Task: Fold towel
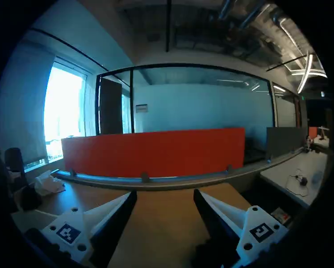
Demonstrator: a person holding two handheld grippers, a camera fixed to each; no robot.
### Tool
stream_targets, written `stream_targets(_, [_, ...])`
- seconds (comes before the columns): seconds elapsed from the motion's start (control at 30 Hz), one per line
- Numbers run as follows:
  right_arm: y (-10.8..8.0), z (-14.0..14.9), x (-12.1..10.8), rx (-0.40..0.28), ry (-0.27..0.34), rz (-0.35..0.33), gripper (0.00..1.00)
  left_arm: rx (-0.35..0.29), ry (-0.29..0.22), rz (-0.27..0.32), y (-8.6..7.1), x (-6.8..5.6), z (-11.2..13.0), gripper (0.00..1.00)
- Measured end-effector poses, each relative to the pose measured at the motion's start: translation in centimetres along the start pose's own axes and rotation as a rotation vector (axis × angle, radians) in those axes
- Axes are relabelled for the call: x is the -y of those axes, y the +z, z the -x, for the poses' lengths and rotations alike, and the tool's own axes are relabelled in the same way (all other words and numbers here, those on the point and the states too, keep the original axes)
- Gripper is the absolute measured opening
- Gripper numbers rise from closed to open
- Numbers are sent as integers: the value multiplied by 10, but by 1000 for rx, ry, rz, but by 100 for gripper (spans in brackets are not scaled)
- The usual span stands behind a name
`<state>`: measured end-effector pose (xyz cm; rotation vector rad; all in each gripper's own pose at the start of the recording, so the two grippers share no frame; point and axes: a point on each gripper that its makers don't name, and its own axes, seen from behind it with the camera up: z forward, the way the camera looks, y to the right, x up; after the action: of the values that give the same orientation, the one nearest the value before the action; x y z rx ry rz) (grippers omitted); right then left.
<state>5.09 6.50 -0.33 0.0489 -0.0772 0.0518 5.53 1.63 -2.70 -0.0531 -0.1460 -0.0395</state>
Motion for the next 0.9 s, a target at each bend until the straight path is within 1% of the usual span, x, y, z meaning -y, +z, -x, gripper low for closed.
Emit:
stream_targets(0.17, [3, -1, 16, -7, -7, 0, 98, -8, -3, 2, 2, 2, -4, 94])
stream_targets(0.37, [6, 1, 37, -2, -15, -21, 98, -15, -4, 3, 3, 5, -8, 94])
stream_targets(0.57, [8, -4, 52, -7, -9, -13, 98, -23, -3, -4, 5, 9, -11, 94])
stream_targets(0.7, [10, -2, 59, -5, -14, -16, 98, -26, -2, -5, 7, 11, -11, 94])
stream_targets(0.9, [13, 1, 62, 4, -18, -17, 98, -25, 7, -1, 7, 12, -10, 94])
